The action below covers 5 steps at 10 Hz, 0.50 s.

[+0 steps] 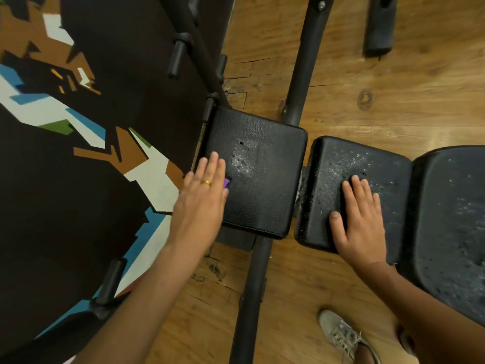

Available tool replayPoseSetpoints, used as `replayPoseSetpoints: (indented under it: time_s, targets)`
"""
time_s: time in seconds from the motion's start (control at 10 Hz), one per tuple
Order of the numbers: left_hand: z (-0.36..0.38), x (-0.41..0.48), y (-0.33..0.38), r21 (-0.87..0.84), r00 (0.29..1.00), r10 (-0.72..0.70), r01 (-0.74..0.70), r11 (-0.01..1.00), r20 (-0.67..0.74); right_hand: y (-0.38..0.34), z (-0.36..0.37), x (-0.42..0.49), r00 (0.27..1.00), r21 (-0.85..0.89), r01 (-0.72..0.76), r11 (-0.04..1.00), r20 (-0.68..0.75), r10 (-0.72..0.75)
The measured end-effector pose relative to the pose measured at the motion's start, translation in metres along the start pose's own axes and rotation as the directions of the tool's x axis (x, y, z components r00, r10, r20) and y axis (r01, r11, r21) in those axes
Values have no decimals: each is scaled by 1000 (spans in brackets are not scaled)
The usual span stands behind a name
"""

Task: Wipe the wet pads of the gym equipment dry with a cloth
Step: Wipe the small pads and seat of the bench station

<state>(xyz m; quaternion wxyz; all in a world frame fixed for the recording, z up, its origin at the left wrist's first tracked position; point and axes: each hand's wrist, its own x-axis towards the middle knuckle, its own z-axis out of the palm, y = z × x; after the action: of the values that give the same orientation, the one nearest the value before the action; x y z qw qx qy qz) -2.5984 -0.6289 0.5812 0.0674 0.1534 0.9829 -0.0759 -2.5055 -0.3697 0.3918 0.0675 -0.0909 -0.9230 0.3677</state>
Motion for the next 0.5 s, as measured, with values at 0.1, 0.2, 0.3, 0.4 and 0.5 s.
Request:
replayPoseSetpoints:
  time_s: [0.1, 0.2, 0.3, 0.4, 0.5]
  targets:
    - [11, 4, 27, 40, 999, -40, 40, 998, 0, 0, 0, 0, 1000, 3, 0, 1000, 0, 0]
    - [12, 7, 57, 28, 998, -42, 41, 999, 47, 0, 0, 1, 1000, 3, -4, 1000, 0, 4]
    - [6, -2, 66, 25, 965, -108, 105, 994, 239, 0, 0, 0, 1000, -1, -2, 1000, 1, 2]
    - [-1, -11, 59, 12, 921, -80, 81, 997, 380, 0, 0, 0, 1000, 0, -1, 1000, 3, 1]
    - [6, -12, 37, 77, 963, 115, -137, 987, 243, -1, 0, 0, 1000, 4, -3, 1000, 8, 3]
